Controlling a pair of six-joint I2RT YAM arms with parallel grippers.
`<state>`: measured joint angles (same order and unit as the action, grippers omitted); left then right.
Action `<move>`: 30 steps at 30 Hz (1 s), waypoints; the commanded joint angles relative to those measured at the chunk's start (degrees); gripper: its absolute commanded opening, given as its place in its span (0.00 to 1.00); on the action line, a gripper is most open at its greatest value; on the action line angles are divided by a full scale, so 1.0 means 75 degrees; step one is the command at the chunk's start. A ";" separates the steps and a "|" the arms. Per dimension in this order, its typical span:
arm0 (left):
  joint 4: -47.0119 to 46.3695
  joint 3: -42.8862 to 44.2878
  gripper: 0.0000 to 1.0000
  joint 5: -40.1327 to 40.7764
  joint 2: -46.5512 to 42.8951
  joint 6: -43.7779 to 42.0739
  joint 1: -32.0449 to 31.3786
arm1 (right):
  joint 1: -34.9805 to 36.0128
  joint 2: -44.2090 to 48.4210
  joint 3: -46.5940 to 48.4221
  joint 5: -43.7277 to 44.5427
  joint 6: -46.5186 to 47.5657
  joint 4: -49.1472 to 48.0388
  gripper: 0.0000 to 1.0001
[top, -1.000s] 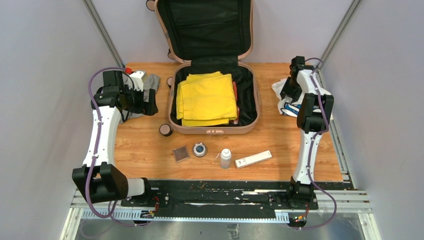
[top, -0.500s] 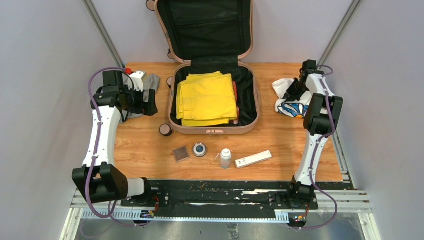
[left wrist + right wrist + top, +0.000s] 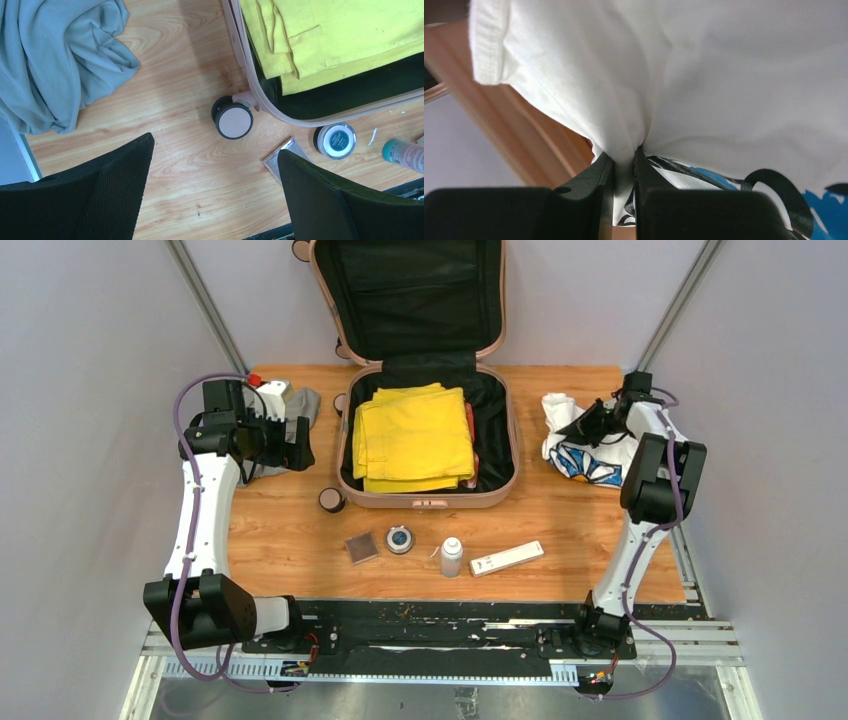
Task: Pack the luggage
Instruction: Pick up the clothes at the center of the board, then place the clothes in the luggage.
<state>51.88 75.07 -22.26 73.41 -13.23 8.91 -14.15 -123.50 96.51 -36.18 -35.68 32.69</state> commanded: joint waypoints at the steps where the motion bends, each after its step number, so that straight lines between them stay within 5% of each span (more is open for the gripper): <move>1: 0.0126 0.0255 1.00 -0.0054 -0.0162 -0.0004 0.0030 | -0.0361 0.0914 -0.0524 -0.1435 -0.0631 -0.0966 0.00; 13: 0.0126 0.0280 1.00 -0.0136 -0.0190 0.0001 0.0033 | 0.0045 0.2247 -0.1168 -0.2584 -0.1027 -0.1702 0.00; 30: 0.0126 0.0145 1.00 -0.0449 -0.0032 -0.0131 0.0034 | 0.3651 0.1924 0.0686 -0.0917 -0.2490 -0.2098 0.00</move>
<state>52.40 75.77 -23.29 73.28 -13.52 8.91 8.38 -108.40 95.48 -45.06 -50.63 18.92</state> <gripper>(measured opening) 0.999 0.162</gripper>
